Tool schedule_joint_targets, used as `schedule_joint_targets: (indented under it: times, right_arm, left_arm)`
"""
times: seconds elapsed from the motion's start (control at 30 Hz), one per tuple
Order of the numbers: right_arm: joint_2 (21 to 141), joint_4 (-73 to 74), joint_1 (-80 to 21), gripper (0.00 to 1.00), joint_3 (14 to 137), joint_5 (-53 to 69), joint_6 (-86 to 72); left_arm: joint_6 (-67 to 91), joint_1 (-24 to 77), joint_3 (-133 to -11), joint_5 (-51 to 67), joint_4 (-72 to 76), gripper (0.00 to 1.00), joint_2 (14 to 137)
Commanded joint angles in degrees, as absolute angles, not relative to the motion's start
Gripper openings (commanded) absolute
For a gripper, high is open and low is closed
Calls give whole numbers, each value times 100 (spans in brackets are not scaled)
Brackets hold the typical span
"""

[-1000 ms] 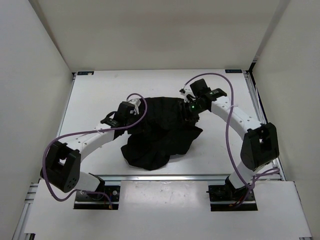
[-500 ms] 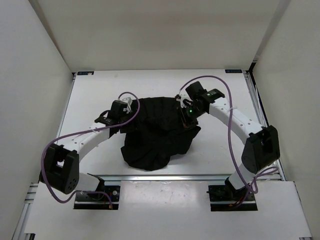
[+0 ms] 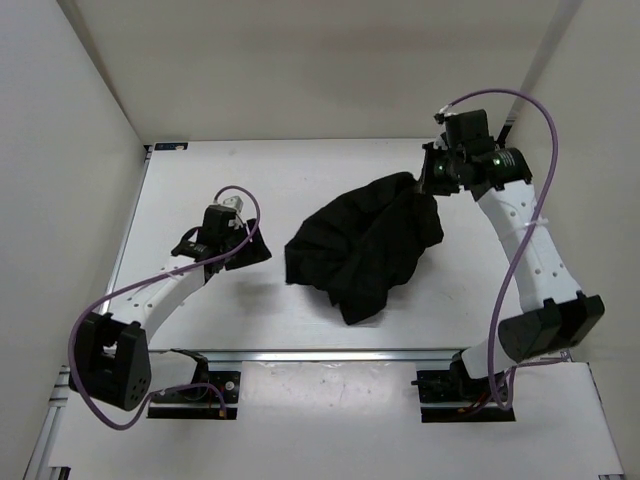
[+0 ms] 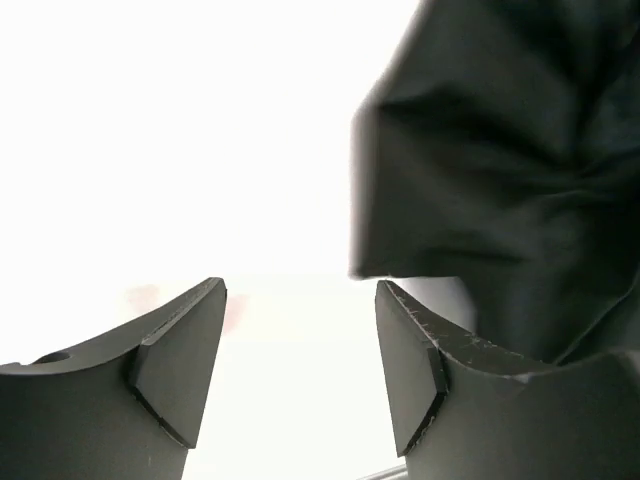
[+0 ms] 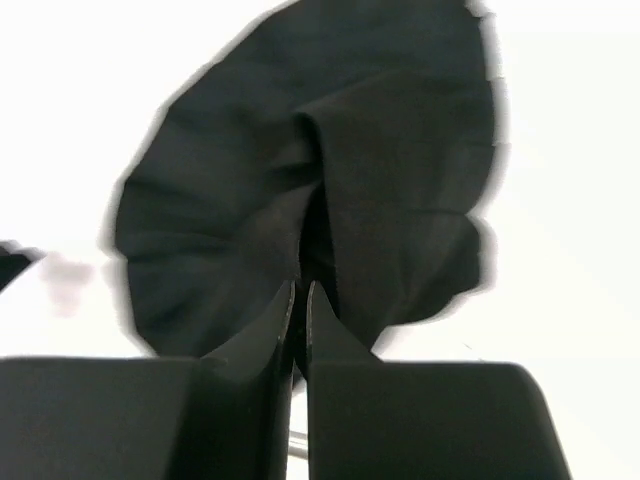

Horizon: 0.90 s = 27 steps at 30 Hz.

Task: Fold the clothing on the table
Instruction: Flatten the skirt out

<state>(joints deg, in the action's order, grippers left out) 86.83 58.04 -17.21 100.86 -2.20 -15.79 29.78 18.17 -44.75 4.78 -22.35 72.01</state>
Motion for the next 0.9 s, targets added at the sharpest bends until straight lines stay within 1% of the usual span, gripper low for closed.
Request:
schedule_joint_targets:
  times: [0.0, 0.03, 0.1, 0.2, 0.27, 0.3, 0.4, 0.43, 0.47, 0.5, 0.53, 0.63, 0.67, 0.73, 0.77, 0.8, 0.87]
  right_arm:
    - [7877, 4431, -1662, 0, 9239, 1306, -1371]
    - [7805, 4299, -1652, 0, 8907, 1597, -1502]
    - [7761, 4508, -1766, 0, 8343, 2002, -1434]
    - [7935, 5316, -2020, 0, 7779, 2258, -1196]
    - [8147, 6131, -2206, 0, 7271, 2049, -1047]
    - [8365, 6483, -2363, 0, 7042, 1752, -976]
    - [8674, 6933, -2749, 0, 6331, 1004, -1054]
    - [8657, 6969, -2847, 1, 6111, 1045, -1107]
    - [8570, 6952, -2917, 0, 5786, 1455, -1064]
    - [8474, 6978, -3005, 1, 5696, 1633, -1072]
    - [8360, 6970, -3110, 0, 5434, 1844, -1159]
    - [8122, 7215, -3400, 0, 4924, 1829, -1283]
    - [8060, 7390, -3410, 0, 4713, 1584, -1362]
    - [7876, 7436, -3323, 0, 4501, 1486, -1485]
    - [7779, 7418, -3244, 4, 4500, 1407, -1503]
    - [7648, 7453, -3191, 5, 4604, 1293, -1581]
    - [7446, 7409, -2928, 4, 4973, 1231, -1704]
  left_arm:
    - [3059, 1802, -4289, 519, -2250, 72, 6882]
    - [3059, 1784, -4306, 510, -2250, 72, 6891]
    - [3024, 1758, -4333, 519, -2250, 71, 6890]
    - [3006, 1784, -4386, 597, -2206, 71, 7004]
    - [2997, 1828, -4429, 641, -2171, 70, 7110]
    - [3014, 1837, -4438, 659, -2136, 70, 7145]
    - [2962, 1881, -4456, 729, -2092, 70, 7277]
    - [2988, 1933, -4456, 712, -2109, 70, 7286]
    - [2980, 1951, -4482, 712, -2135, 69, 7286]
    - [2988, 1951, -4482, 703, -2110, 70, 7356]
    - [2971, 1969, -4500, 755, -2127, 68, 7365]
    - [2962, 1995, -4456, 712, -2136, 69, 7471]
    - [2971, 2030, -4439, 755, -2118, 69, 7523]
    - [2962, 2074, -4482, 756, -2135, 69, 7672]
    - [2953, 2126, -4561, 765, -2118, 68, 7777]
    - [2918, 2153, -4666, 895, -2083, 69, 7891]
    - [3058, 2145, -4990, 1219, -1935, 70, 8085]
